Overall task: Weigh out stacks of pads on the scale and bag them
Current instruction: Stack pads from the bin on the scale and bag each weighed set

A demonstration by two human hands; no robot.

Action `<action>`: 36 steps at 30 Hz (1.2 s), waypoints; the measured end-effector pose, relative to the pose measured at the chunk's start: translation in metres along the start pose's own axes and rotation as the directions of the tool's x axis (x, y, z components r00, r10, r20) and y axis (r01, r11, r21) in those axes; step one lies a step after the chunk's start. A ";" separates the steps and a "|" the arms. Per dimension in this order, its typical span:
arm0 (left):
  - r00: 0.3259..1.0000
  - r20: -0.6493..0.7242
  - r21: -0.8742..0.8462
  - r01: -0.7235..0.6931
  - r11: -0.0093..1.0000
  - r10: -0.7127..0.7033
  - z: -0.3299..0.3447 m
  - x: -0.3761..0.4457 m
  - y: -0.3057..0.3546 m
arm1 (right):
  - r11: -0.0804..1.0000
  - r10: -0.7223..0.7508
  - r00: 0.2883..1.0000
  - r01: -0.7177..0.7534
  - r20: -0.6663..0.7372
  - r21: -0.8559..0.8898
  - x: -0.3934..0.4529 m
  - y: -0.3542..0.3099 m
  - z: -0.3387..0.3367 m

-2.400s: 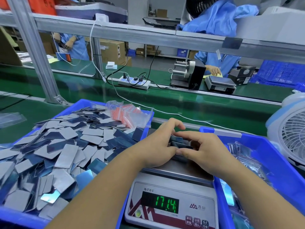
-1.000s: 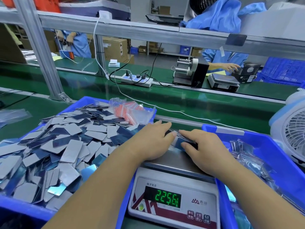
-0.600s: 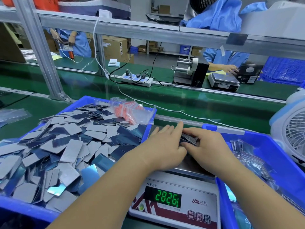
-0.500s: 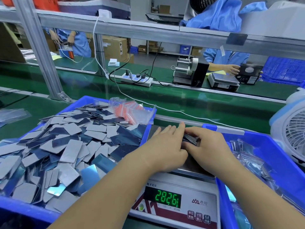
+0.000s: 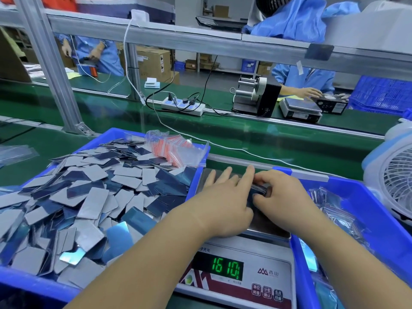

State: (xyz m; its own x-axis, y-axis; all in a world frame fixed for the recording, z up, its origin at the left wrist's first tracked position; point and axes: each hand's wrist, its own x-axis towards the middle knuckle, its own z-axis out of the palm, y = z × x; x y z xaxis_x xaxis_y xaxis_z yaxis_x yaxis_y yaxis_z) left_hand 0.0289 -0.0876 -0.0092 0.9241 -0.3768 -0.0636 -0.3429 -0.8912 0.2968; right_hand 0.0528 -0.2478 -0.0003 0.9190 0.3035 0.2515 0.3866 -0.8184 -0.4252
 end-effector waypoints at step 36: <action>0.738 -0.422 -0.117 0.532 0.839 -0.527 -0.014 0.041 -0.111 | 0.966 0.063 0.991 -0.032 -0.116 0.256 -0.003 0.001 -0.008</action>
State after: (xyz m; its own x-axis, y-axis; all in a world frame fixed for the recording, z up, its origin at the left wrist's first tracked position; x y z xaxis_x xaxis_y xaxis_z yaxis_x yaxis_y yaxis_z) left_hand 0.1072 -0.0004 -0.0316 0.9336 0.2981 0.1987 0.2239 -0.9184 0.3261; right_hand 0.0501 -0.2533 0.0051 0.9265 0.1923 0.3234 0.3641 -0.6751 -0.6416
